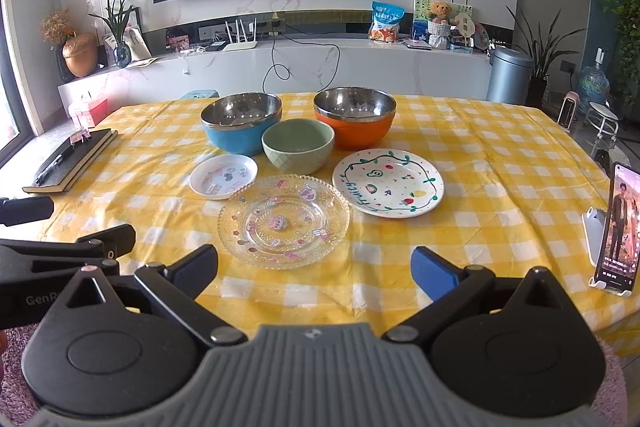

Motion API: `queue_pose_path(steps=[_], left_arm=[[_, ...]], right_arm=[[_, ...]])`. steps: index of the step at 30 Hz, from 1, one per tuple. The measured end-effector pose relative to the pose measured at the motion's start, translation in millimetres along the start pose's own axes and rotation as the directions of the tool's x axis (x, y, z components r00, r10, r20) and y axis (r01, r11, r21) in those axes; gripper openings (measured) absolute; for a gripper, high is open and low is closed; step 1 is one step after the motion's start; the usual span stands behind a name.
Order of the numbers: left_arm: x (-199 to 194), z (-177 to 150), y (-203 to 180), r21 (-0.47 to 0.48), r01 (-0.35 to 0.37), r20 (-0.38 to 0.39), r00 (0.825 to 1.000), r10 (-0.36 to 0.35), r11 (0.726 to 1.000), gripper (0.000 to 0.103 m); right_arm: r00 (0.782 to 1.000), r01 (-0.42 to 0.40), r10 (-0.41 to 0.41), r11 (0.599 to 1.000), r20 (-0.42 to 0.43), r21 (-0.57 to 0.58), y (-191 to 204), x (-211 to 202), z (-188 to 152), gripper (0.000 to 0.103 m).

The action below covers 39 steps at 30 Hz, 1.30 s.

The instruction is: Organize plates and bowls

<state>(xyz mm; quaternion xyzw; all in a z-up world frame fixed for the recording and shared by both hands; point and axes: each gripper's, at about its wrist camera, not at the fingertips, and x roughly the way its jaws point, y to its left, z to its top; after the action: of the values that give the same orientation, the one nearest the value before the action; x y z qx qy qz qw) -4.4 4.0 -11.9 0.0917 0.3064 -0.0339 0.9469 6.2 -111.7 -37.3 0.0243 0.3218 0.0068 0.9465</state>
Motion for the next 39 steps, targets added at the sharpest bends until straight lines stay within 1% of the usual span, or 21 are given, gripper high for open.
queue_pose_path(steps=[21, 39], left_arm=[[-5.1, -3.0, 5.5, -0.004, -0.006, -0.001, 1.000, 0.006, 1.000, 0.103], [-9.6, -1.0, 9.2, -0.010, 0.003, -0.009, 1.000, -0.003, 1.000, 0.103]], right_arm=[[1.000, -0.003, 0.003, 1.000, 0.008, -0.005, 3.1, -3.6, -2.5, 0.101], [1.000, 0.001, -0.001, 1.000, 0.011, -0.001, 3.1, -6.0, -2.4, 0.101]])
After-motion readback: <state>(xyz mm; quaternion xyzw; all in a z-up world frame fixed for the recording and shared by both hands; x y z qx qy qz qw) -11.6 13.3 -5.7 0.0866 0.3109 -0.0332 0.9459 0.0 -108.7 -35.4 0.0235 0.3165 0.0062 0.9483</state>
